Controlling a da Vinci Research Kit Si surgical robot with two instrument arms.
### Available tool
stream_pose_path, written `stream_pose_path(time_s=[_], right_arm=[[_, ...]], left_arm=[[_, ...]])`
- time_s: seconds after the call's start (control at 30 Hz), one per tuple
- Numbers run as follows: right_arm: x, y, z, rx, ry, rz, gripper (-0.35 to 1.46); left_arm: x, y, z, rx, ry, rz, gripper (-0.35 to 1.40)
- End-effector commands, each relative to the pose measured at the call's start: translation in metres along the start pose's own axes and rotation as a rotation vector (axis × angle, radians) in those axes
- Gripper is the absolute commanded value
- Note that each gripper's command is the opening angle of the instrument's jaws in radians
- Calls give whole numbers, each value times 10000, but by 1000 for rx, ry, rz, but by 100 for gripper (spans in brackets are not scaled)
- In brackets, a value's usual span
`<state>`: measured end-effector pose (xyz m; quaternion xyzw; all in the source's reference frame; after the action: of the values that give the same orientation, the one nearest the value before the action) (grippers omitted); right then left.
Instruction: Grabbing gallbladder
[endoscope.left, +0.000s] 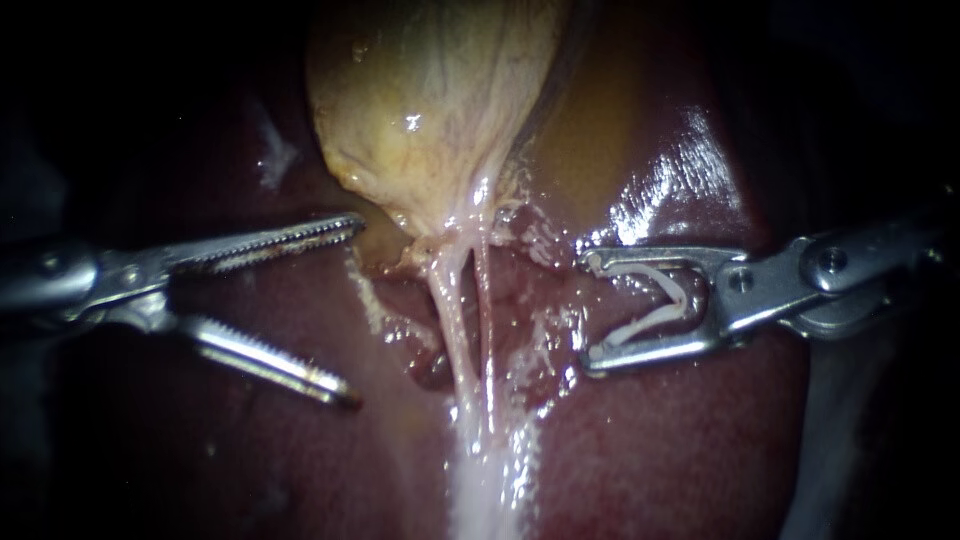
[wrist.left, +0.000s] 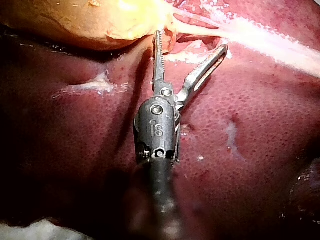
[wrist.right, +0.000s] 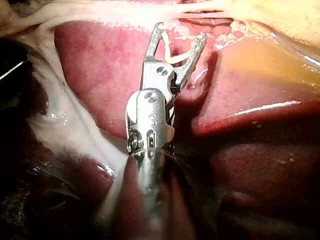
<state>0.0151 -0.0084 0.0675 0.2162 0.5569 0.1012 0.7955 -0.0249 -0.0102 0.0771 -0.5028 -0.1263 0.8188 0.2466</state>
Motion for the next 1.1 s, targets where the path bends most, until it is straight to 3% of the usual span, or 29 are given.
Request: stream_pose_path(time_s=[0.03, 0.23, 0.47, 0.93, 1.1], right_arm=[[0, 0, 0, 0, 0, 0, 50], [0, -1, 0, 0, 0, 0, 50], [0, 0, 0, 0, 0, 6, 50], [0, -1, 0, 0, 0, 6, 50], [1, -1, 1, 0, 0, 6, 50]], left_arm=[[0, 0, 0, 0, 0, 0, 88], [1, 0, 3, 1, 0, 0, 76], [6, -4, 21, 8, 0, 2, 61], [4, -31, 50, 14, 0, -1, 49], [5, -33, 54, 16, -1, -13, 20]])
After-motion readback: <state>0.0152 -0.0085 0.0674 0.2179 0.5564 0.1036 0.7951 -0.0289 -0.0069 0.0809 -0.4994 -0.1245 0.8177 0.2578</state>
